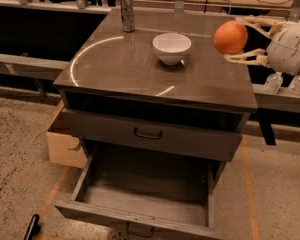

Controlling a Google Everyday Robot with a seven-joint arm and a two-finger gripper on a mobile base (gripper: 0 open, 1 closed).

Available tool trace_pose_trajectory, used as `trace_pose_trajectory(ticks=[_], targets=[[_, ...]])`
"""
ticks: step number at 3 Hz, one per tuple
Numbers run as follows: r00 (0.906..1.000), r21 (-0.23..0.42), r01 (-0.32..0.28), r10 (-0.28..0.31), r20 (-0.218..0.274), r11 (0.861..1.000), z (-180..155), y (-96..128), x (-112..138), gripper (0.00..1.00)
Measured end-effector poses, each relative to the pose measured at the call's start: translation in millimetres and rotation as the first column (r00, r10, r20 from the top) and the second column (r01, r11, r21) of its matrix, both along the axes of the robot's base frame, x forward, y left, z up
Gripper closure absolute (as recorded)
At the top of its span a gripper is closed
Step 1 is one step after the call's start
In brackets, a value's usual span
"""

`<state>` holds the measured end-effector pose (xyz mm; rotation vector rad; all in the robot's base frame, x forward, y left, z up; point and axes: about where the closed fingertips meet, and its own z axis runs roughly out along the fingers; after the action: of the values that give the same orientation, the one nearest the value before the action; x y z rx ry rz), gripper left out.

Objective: Pick orange from middle drawer and place on counter

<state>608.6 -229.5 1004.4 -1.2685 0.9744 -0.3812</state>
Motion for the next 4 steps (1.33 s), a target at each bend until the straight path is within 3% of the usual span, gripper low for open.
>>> trace_pose_trajectory(ticks=[3,4], targets=[[0.9997,0.034,-0.015,0.016,-0.016,0.999,-5.3,-7.9,11.5,1.0],[0.9982,0.069,0.013,-0.009,-0.059,0.998,-10.4,-11.8,6.1,1.0]])
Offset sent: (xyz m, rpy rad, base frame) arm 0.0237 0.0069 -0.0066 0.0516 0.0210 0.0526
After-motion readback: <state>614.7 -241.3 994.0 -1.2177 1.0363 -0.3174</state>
